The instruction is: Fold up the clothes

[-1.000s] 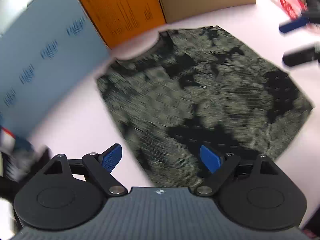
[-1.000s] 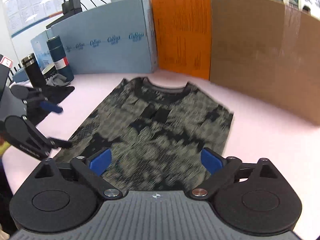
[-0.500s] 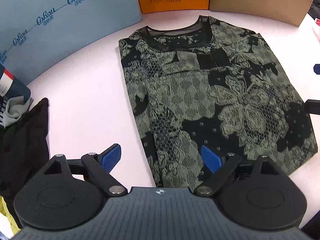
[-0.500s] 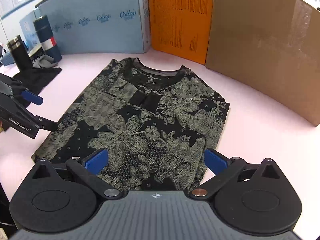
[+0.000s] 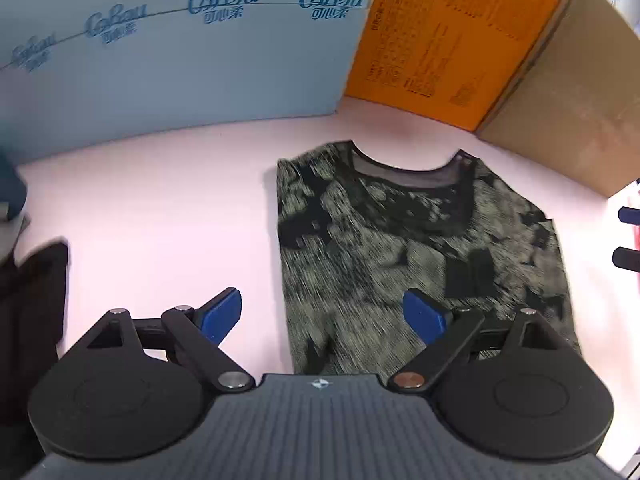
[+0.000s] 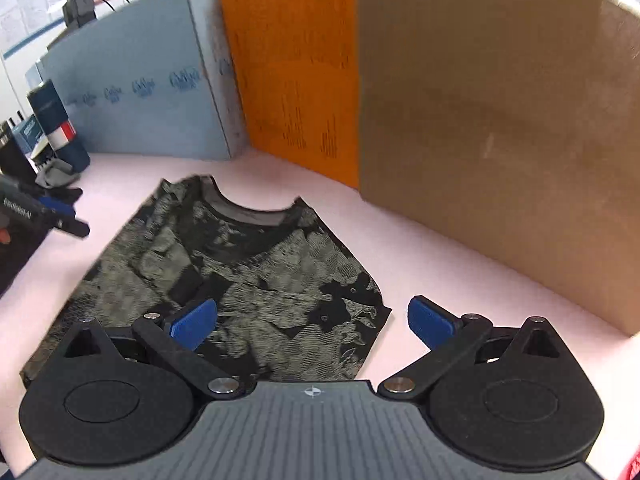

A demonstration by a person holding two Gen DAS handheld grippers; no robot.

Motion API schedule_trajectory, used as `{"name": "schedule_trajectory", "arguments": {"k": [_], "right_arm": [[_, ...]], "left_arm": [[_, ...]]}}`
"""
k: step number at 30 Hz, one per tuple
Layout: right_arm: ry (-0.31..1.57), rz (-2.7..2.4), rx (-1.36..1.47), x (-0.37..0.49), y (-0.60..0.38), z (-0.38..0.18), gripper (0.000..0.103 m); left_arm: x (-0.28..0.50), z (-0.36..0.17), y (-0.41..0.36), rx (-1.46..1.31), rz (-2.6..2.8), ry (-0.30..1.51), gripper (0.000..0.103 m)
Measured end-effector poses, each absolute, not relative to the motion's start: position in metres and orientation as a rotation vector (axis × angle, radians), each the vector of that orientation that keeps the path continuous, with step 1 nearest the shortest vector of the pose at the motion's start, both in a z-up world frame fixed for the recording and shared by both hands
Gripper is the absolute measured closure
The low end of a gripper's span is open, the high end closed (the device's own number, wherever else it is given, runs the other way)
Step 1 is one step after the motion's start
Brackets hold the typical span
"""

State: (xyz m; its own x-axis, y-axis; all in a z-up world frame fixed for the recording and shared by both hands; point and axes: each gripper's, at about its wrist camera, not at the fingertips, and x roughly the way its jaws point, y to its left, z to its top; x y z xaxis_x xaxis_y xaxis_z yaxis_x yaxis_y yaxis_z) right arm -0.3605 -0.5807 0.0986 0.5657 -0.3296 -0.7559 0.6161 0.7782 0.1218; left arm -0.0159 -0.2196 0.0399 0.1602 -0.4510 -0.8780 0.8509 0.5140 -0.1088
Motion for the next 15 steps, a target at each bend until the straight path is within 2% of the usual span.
{"name": "schedule_trajectory", "arguments": {"k": [5, 7, 15], "right_arm": [[0.816, -0.563, 0.448, -0.354, -0.601, 0.078, 0.0], [0.814, -0.574, 0.471, -0.355, -0.606, 0.07, 0.0], [0.808, -0.625, 0.536, -0.373, -0.62, 0.051, 0.0]], "left_arm": [[-0.009, 0.036, -0.242, 0.529, -1.004, 0.971, 0.015], [-0.003, 0.03, -0.243, 0.492, -1.006, 0.983, 0.012], [0.008, 0.008, -0.25, 0.512, -0.976, 1.031, 0.011]]}}
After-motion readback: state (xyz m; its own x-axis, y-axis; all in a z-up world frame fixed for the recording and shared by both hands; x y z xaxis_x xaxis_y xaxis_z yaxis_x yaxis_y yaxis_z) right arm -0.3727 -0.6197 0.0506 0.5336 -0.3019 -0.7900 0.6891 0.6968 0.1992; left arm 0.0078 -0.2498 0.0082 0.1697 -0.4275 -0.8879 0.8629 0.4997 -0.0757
